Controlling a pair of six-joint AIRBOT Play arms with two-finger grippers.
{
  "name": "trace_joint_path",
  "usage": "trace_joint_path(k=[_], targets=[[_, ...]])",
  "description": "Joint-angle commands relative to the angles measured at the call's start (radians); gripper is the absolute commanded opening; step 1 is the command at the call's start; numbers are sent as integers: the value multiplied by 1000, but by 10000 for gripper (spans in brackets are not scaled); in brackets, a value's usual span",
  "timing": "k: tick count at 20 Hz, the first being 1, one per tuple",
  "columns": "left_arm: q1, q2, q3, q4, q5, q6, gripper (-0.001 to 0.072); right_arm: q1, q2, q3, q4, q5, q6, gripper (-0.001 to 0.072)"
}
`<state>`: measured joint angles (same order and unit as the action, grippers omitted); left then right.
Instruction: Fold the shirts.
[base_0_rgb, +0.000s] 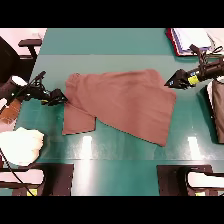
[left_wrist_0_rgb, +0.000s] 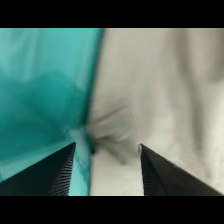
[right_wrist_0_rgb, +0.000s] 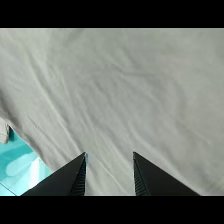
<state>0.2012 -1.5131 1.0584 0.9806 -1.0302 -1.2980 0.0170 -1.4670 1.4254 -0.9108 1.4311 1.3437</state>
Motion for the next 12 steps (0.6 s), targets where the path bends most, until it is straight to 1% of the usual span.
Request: trace_joint_path(k=[1, 2, 3, 4, 5, 8, 11, 12], targets=[[-46, -3, -33, -25, 61, 24, 486, 0, 39, -52, 3, -35, -3, 343], [-65, -3, -33, -27, 67, 24, 484, 0, 45, -61, 3, -35, -3, 343], [-78, -3, -32, -27, 68, 23, 417, -3, 52, -72, -1, -31, -3, 343], [-81, -2, -29, -31, 60, 23, 152, -8, 60, -84, -6, -19, -3, 343], [-81, -2, -21, -32, 40, 23, 30, -19, 70, -100, -6, -6, -3, 343], [-69, 37, 23, -2, -10, 23, 21, -90, 140, -241, -27, -6, 2, 343], [-69, 144, 31, 19, 2, 24, 22, -171, 236, -449, -194, 27, 73, 345], [-69, 172, 31, 19, 1, 24, 22, -193, 268, -523, -238, 38, 74, 377]])
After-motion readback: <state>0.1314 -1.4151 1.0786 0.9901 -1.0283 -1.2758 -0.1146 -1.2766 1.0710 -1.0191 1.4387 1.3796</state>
